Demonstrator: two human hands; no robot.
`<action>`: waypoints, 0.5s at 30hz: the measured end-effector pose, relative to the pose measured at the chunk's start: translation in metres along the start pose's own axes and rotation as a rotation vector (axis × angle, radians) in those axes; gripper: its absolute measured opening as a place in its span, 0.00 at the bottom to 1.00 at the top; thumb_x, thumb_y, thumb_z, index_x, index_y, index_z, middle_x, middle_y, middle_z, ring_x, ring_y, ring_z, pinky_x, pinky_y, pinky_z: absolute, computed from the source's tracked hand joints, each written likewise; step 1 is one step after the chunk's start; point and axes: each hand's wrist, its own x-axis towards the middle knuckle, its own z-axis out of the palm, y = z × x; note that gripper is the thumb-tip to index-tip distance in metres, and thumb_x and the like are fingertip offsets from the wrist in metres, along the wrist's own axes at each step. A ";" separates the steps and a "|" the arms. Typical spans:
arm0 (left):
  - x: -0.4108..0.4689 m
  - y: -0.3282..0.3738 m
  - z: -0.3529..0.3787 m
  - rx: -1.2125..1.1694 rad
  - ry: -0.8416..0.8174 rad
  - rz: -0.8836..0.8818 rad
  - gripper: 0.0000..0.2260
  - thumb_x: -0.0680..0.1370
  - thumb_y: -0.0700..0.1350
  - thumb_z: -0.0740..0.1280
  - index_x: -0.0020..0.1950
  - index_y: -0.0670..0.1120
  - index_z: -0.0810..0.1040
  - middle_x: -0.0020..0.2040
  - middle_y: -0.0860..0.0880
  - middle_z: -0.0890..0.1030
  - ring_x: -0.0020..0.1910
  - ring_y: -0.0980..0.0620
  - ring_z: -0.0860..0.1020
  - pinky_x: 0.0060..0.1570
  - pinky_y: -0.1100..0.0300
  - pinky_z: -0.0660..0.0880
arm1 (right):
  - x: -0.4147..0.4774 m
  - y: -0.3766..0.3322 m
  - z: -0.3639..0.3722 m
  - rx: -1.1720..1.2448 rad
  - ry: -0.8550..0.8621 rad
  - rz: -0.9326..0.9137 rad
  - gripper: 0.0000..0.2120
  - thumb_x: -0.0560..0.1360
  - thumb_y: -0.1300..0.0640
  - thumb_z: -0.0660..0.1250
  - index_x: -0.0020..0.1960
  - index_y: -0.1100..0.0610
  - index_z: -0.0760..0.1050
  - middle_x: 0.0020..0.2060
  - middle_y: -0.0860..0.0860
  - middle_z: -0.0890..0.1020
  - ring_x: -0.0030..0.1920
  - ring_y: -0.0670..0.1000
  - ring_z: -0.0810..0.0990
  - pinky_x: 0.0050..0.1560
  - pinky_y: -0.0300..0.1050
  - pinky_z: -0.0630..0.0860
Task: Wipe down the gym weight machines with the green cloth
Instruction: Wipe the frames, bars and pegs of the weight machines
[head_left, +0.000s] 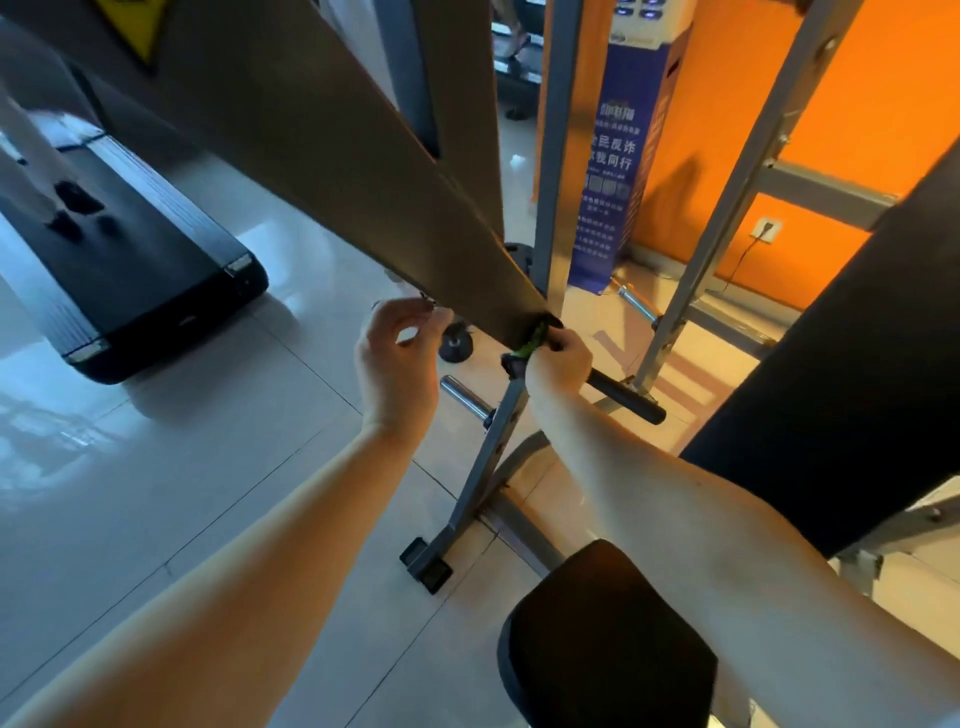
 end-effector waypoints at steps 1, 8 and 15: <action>0.000 0.003 -0.004 -0.022 -0.006 -0.001 0.03 0.78 0.44 0.73 0.49 0.44 0.84 0.48 0.48 0.84 0.45 0.49 0.84 0.49 0.56 0.82 | -0.002 -0.004 0.003 0.076 0.028 0.064 0.09 0.75 0.55 0.62 0.48 0.51 0.80 0.47 0.53 0.83 0.50 0.55 0.84 0.61 0.59 0.80; 0.006 0.026 -0.028 -0.030 -0.140 0.039 0.02 0.80 0.45 0.72 0.49 0.47 0.84 0.52 0.50 0.79 0.49 0.57 0.81 0.49 0.71 0.77 | -0.091 -0.060 0.023 0.036 -0.028 -0.099 0.10 0.82 0.60 0.62 0.59 0.49 0.78 0.49 0.48 0.83 0.50 0.48 0.84 0.59 0.51 0.82; 0.000 0.041 -0.051 -0.151 -0.273 -0.040 0.04 0.80 0.47 0.71 0.52 0.48 0.84 0.51 0.50 0.84 0.50 0.58 0.83 0.47 0.69 0.78 | -0.152 -0.100 0.005 0.135 -0.280 -0.253 0.14 0.80 0.63 0.64 0.51 0.48 0.85 0.52 0.52 0.86 0.58 0.55 0.84 0.64 0.61 0.79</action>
